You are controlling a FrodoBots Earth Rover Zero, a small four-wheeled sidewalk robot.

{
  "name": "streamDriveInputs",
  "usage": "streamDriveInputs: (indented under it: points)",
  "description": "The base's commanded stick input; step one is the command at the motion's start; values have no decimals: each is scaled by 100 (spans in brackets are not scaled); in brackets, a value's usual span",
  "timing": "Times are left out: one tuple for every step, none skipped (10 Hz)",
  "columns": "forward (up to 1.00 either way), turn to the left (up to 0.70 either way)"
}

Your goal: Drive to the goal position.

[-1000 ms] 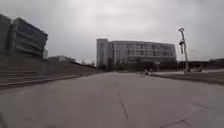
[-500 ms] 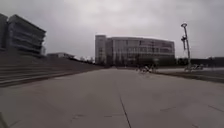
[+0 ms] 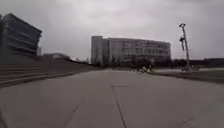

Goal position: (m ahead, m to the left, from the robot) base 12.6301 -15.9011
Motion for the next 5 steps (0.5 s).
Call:
streamDriveInputs:
  points:
    - [100, -7]
    - [100, -18]
    - [100, 0]
    - [100, 0]
    - [100, 0]
